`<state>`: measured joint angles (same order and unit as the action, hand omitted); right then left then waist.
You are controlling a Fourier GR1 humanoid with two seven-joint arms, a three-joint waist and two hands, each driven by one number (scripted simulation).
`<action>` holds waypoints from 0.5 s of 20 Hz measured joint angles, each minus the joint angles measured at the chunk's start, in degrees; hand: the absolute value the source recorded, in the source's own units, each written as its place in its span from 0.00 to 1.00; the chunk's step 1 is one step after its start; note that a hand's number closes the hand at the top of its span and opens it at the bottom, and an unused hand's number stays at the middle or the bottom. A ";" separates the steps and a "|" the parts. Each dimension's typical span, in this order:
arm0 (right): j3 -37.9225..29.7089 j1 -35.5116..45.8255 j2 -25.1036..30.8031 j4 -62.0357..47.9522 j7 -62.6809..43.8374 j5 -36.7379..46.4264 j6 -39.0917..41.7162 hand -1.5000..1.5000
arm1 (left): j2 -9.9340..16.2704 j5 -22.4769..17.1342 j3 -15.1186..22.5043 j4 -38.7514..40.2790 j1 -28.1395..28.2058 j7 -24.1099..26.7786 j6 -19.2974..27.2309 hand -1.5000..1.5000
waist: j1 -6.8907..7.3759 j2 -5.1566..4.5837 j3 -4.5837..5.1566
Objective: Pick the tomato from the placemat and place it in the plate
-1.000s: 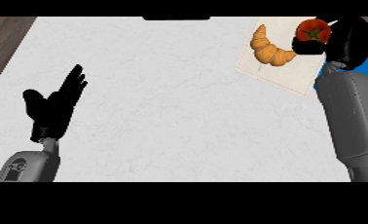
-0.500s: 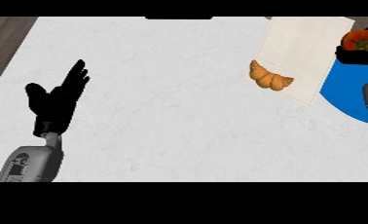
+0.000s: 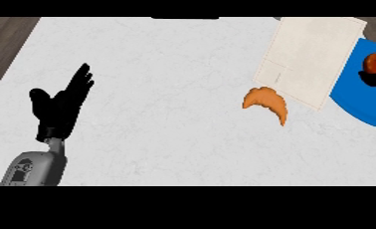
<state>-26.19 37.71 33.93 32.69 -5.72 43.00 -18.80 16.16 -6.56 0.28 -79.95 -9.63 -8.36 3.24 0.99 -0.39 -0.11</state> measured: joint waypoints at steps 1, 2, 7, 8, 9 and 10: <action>-0.40 0.29 0.42 -1.60 1.59 -0.76 1.01 0.00 | -0.29 0.23 0.12 -0.18 0.37 0.29 0.11 0.50 | 0.06 -0.02 -0.01; -0.89 0.53 1.24 -3.55 3.77 -1.39 1.82 0.00 | -0.49 0.29 0.22 -0.14 0.21 0.35 0.04 0.50 | 0.24 -0.11 -0.03; -3.29 0.33 2.82 -7.41 14.99 -4.45 0.36 0.00 | -0.50 0.23 -0.28 -1.51 -0.17 -1.02 -0.08 0.50 | 0.27 -0.09 -0.06; -3.68 0.58 2.67 -6.99 17.07 -5.12 -0.25 0.00 | -0.49 0.33 -0.47 -0.93 -0.73 -1.04 -0.02 0.50 | 0.13 -0.08 -0.06; -4.25 0.75 2.42 -6.37 19.15 -5.98 -1.00 0.00 | -0.48 0.25 -0.44 -1.25 -0.10 -0.80 -0.33 0.50 | 0.13 -0.02 -0.05; -4.93 0.98 2.15 -5.37 21.35 -7.26 -0.84 0.00 | -0.35 0.21 -0.68 -1.12 0.05 -0.72 -0.40 0.50 | -0.08 0.07 -0.04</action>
<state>-31.12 38.69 36.08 27.32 15.64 35.75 -19.64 15.81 -6.35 -0.39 -81.07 -9.58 -9.08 2.84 0.91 -0.31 -0.15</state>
